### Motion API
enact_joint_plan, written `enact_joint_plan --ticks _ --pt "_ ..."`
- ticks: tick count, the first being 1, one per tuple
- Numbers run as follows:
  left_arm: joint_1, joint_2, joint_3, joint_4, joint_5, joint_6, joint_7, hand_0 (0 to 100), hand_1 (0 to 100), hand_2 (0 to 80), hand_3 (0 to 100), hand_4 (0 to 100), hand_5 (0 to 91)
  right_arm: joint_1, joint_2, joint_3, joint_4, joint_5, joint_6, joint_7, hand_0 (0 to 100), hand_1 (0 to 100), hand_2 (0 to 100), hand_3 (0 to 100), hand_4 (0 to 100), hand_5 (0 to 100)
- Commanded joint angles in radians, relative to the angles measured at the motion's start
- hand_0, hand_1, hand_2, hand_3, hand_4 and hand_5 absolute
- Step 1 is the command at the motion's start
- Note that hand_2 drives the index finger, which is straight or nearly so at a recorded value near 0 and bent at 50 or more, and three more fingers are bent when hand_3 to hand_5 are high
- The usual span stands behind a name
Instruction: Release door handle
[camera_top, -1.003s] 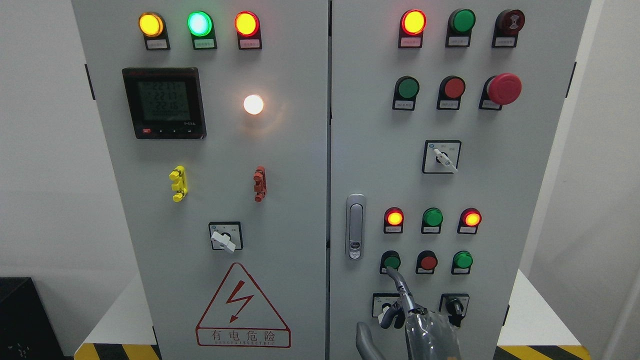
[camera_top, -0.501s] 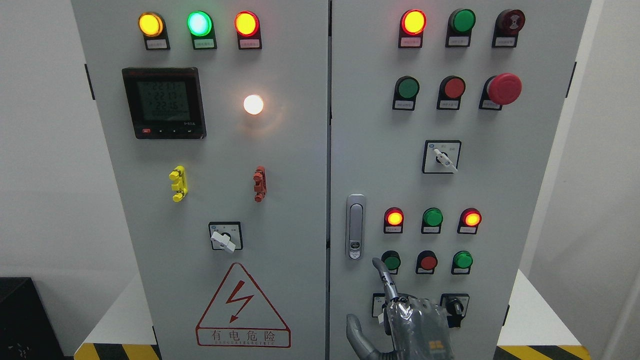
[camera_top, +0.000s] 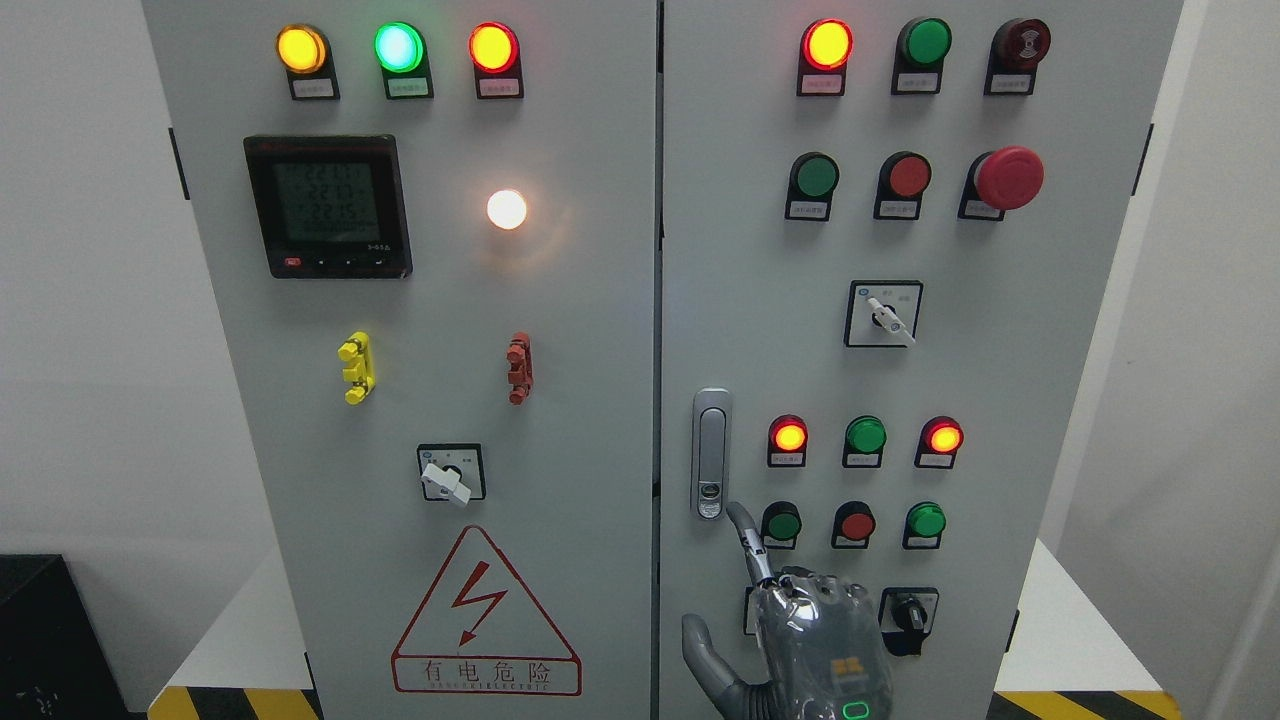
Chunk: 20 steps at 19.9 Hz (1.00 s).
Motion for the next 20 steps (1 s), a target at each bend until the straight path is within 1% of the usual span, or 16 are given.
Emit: enact_joint_plan --ticks 1,13,20 --pt "0.000 0.000 -0.020 -0.017 0.000 0.000 0.000 0 0 2.6 8 1 0.0 -0.030 0.001 0.017 0.049 0.064 0.002 0.001 42 33 0 99 91 97" --pt "0.000 0.000 -0.020 -0.017 0.000 0.000 -0.002 0 0 2.4 8 1 0.0 -0.057 0.002 0.020 0.083 0.072 0.010 0.002 42 33 0 99 90 97" --pt "0.000 0.000 -0.020 -0.017 0.000 0.000 0.000 0 0 2.4 8 1 0.0 -0.062 0.002 0.012 0.083 0.078 0.020 0.002 41 32 0 99 91 97"
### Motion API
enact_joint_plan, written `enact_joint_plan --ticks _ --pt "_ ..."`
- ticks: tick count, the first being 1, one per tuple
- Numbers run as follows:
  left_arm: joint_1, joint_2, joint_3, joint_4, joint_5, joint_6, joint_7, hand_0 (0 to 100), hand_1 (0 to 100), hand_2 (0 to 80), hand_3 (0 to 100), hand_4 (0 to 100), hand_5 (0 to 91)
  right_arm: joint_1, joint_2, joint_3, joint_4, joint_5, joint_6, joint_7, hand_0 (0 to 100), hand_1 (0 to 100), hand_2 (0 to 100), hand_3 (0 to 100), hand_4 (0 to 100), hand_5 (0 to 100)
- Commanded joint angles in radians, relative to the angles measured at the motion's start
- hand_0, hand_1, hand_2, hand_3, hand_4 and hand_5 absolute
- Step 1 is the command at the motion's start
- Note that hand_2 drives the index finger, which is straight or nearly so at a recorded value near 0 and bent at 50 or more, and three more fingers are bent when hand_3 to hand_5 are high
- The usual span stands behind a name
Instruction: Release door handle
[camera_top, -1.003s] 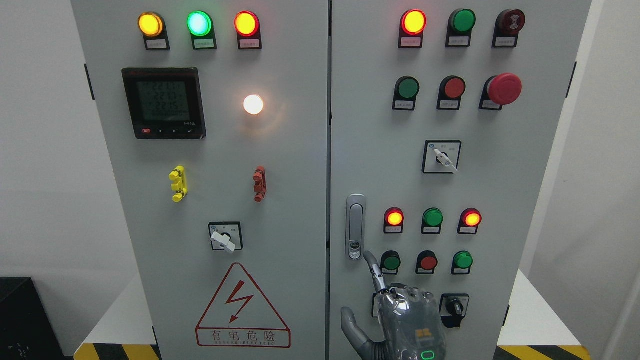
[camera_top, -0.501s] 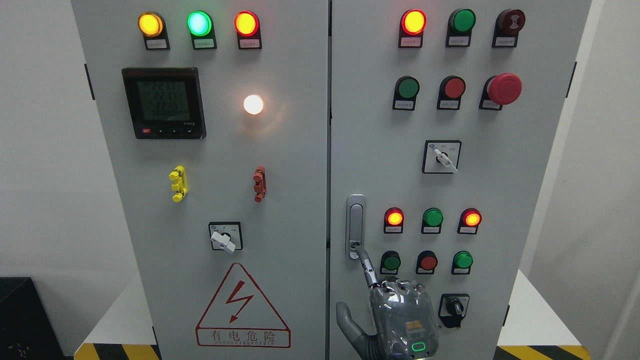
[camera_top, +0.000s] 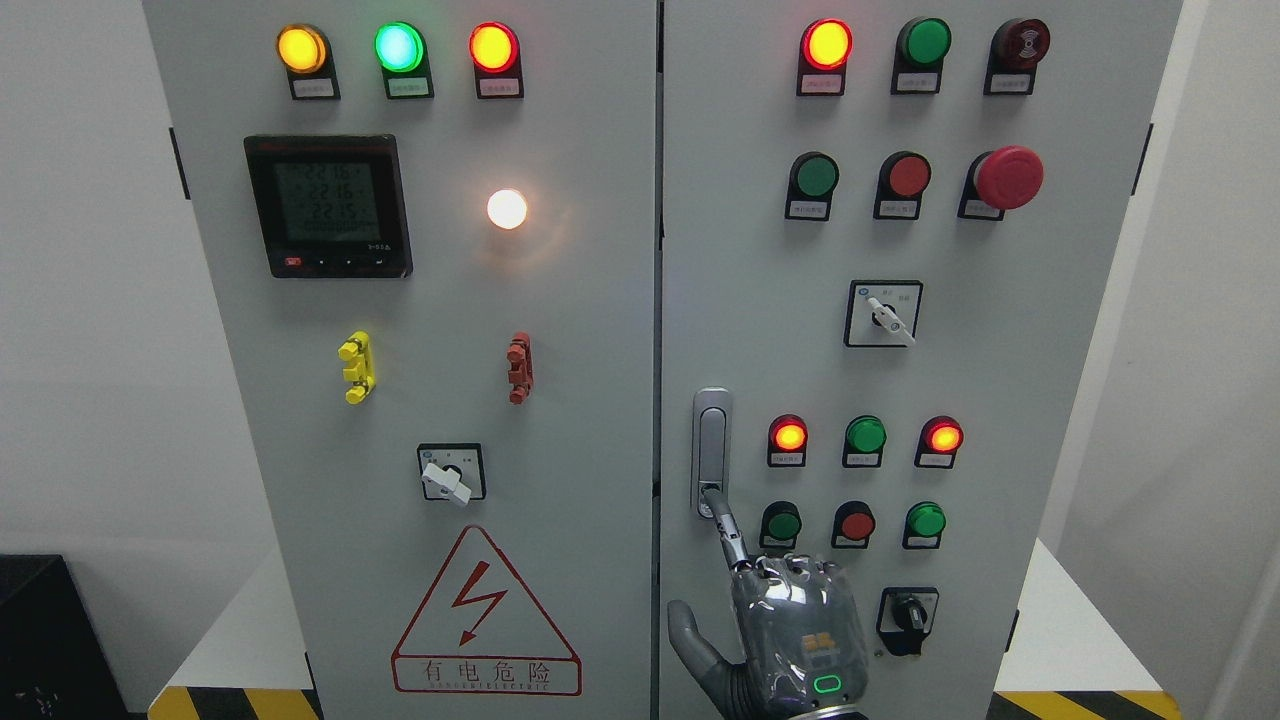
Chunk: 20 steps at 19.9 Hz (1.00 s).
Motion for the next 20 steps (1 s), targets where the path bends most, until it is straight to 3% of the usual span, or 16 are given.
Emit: enact_joint_plan --ticks 1,20 --pt "0.000 0.000 -0.020 -0.017 0.000 0.000 -0.001 0 0 2.4 8 1 0.0 -0.014 0.001 -0.001 0.018 0.006 0.011 0.002 41 32 0 99 91 97" --pt "0.000 0.000 -0.020 -0.015 0.000 0.000 -0.002 0 0 2.4 8 1 0.0 -0.018 0.002 -0.002 0.044 0.006 0.015 0.008 41 32 0 100 91 97"
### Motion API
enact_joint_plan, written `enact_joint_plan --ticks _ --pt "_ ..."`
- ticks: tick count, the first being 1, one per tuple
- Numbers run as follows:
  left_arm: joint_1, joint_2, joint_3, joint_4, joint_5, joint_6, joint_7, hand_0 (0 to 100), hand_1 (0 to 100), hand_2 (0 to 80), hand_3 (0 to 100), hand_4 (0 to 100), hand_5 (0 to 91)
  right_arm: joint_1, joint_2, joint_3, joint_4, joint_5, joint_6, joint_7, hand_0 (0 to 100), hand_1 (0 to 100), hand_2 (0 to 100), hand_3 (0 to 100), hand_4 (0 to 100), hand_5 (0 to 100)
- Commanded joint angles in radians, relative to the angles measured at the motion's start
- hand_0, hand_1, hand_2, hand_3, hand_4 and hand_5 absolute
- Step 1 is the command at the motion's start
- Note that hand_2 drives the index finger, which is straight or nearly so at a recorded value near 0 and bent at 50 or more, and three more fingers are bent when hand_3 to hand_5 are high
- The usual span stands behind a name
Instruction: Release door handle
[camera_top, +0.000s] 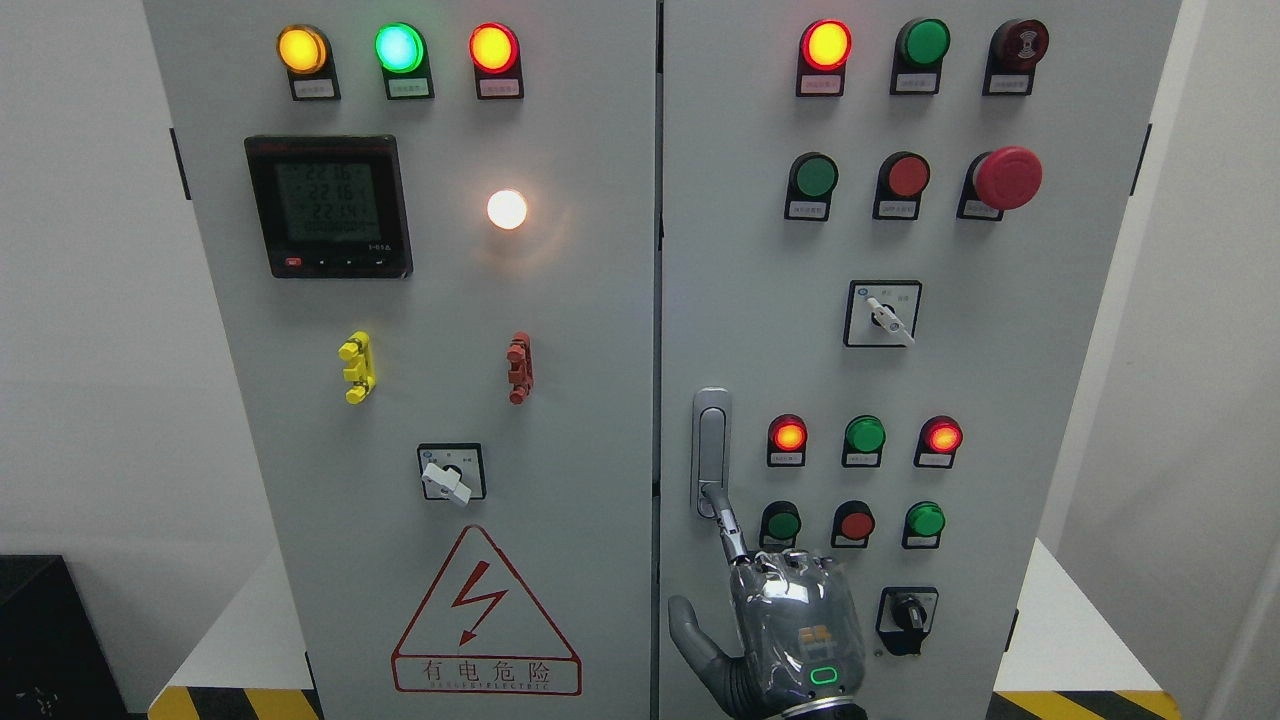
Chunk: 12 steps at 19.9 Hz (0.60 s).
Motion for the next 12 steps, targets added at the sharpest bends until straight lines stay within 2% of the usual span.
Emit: enact_joint_plan --ticks 1,12 --pt "0.000 0.000 -0.020 -0.017 0.000 0.001 0.001 0 0 2.4 8 1 0.0 -0.001 0.001 -0.001 0.017 0.000 0.001 0.003 41 32 0 100 91 97" --pt "0.000 0.000 -0.020 -0.017 0.000 0.001 0.001 0 0 2.4 9 1 0.0 -0.001 0.004 0.002 0.030 -0.001 0.013 0.004 42 32 0 100 91 97"
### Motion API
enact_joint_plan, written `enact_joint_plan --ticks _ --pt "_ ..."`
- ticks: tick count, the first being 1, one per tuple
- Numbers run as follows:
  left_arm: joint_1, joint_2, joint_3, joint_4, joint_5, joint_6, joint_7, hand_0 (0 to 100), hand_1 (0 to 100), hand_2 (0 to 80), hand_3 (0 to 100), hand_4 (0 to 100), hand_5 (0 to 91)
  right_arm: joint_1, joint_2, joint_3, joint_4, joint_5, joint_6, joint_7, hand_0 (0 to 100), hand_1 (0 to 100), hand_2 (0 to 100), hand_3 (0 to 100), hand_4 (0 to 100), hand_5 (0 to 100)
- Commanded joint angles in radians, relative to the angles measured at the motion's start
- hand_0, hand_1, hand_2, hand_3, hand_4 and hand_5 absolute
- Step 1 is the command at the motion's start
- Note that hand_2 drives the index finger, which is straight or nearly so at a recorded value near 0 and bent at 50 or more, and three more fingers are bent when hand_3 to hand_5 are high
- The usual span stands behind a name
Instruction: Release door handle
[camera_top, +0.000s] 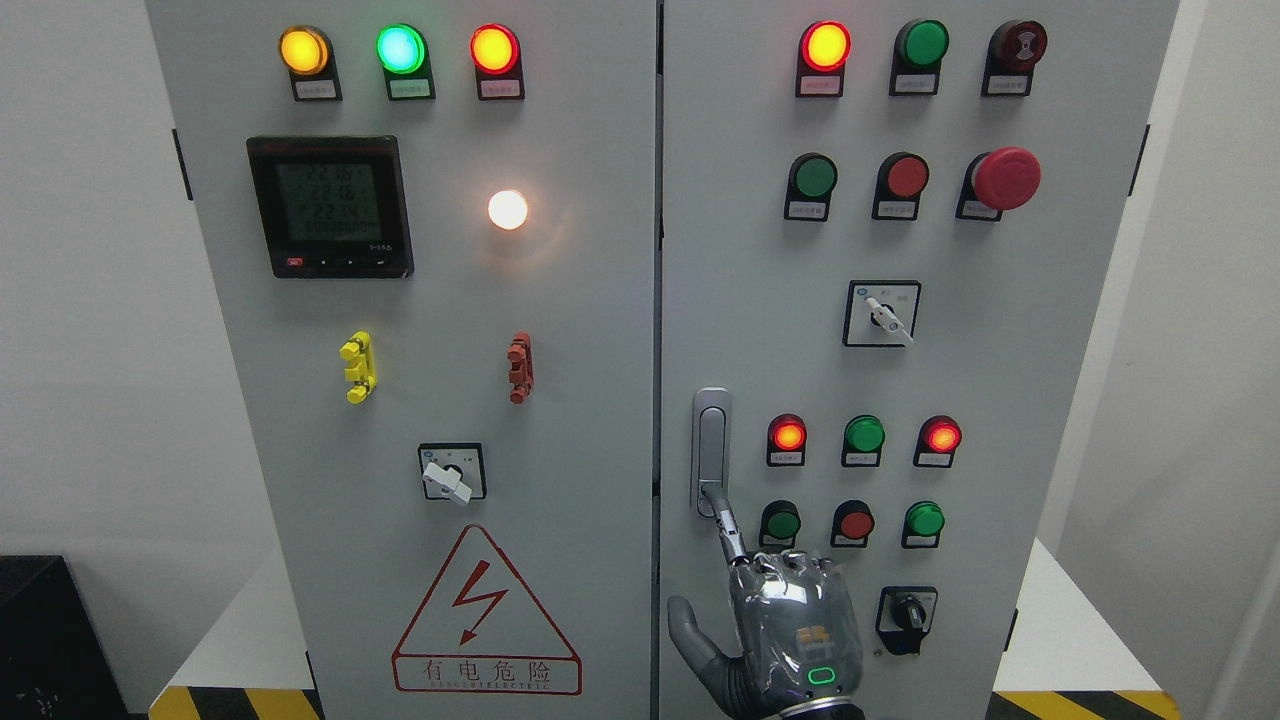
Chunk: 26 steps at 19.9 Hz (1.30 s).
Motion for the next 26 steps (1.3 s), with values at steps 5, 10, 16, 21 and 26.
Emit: enact_joint_plan --ticks 5,10,16,21,26 --pt "0.000 0.000 -0.020 -0.017 0.000 0.004 0.001 0 0 2.4 9 1 0.0 0.003 0.003 0.004 0.023 -0.001 0.002 0.003 42 32 0 100 91 97" --pt "0.000 0.000 -0.020 -0.015 0.000 0.004 0.001 0 0 2.5 8 1 0.0 0.012 0.004 0.004 0.024 -0.001 0.002 0.003 41 32 0 100 91 97" --pt "0.000 0.000 -0.020 -0.017 0.000 0.004 -0.001 0 0 2.6 8 1 0.0 0.016 0.004 0.004 0.024 -0.001 0.002 0.003 41 32 0 100 92 97" --pt "0.000 0.000 -0.020 -0.017 0.000 0.004 0.001 0 0 2.7 8 1 0.0 0.031 0.003 -0.001 0.024 -0.001 0.002 0.003 41 32 0 100 92 97" --pt "0.000 0.000 -0.020 -0.017 0.000 0.004 0.001 0 0 2.6 8 1 0.0 0.040 0.003 -0.001 0.023 -0.001 0.002 0.003 41 32 0 100 92 97"
